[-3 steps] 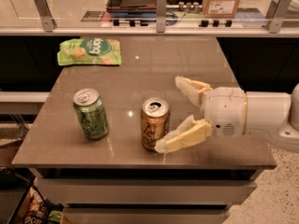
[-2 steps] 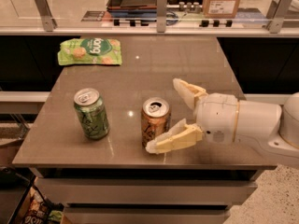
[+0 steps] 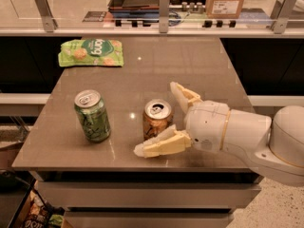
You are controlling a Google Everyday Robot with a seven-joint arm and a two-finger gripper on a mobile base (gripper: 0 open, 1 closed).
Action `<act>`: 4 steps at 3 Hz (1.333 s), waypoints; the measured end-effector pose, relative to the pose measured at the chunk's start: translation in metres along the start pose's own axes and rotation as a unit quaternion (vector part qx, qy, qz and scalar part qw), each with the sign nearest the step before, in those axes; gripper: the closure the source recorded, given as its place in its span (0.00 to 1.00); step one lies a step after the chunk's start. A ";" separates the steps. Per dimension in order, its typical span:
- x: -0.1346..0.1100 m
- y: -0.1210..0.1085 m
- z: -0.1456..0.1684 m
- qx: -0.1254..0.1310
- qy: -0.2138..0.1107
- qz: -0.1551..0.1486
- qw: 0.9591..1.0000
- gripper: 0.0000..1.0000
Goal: Move orange can near green rice chip bag
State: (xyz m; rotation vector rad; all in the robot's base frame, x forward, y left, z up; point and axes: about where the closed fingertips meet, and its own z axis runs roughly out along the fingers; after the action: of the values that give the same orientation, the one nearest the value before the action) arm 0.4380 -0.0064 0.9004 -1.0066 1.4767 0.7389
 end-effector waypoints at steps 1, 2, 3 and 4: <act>-0.002 0.001 0.002 0.000 0.001 -0.003 1.000 0.15; -0.004 0.003 0.003 -0.002 0.001 -0.005 1.000 0.38; -0.006 0.005 0.005 -0.003 0.002 -0.008 1.000 0.62; -0.008 0.007 0.006 -0.005 0.003 -0.010 1.000 0.85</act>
Offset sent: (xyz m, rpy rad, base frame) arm -0.0005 0.0023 0.0012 -0.0028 -0.0038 0.0004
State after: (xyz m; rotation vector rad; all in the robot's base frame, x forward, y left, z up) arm 0.4345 0.0035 0.9063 -1.0301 1.4666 0.7297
